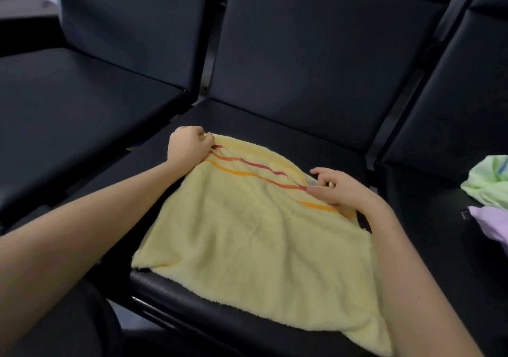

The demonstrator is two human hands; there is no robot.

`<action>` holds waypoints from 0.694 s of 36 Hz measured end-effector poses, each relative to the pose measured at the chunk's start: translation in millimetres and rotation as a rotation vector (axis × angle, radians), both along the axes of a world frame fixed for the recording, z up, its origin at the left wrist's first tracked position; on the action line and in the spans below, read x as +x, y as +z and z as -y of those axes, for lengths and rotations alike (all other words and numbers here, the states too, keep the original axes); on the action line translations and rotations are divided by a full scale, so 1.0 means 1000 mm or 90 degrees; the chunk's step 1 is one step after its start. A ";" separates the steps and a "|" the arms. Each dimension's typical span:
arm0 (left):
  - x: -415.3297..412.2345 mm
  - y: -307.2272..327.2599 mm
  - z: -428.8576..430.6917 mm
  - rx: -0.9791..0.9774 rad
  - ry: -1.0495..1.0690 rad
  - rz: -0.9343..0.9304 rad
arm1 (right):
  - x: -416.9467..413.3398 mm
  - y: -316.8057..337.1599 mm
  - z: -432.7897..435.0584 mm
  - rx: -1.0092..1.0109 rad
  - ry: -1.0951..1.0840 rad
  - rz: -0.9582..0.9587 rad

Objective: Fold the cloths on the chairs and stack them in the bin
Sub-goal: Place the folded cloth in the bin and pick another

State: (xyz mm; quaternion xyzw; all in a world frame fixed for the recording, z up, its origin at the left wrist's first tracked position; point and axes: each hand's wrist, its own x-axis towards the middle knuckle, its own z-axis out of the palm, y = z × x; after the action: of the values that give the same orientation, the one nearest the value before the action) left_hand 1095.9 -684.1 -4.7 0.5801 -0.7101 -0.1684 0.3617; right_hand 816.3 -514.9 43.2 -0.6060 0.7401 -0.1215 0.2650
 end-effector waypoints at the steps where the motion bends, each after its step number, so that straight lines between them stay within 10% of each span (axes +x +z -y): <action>1: 0.000 0.000 0.000 -0.012 0.000 0.006 | 0.000 0.002 0.000 0.003 0.010 -0.006; 18: -0.002 0.001 0.006 0.055 -0.121 0.201 | 0.010 0.017 -0.008 -0.088 -0.103 0.109; 25: 0.007 0.000 0.000 0.046 -0.164 0.050 | 0.019 0.034 -0.020 -0.130 -0.149 0.092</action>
State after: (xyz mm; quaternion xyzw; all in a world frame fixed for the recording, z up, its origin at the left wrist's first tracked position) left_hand 1102.5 -684.1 -5.0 0.5028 -0.7857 -0.2160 0.2883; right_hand 834.9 -495.0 77.6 -0.5293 0.7684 -0.2692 0.2387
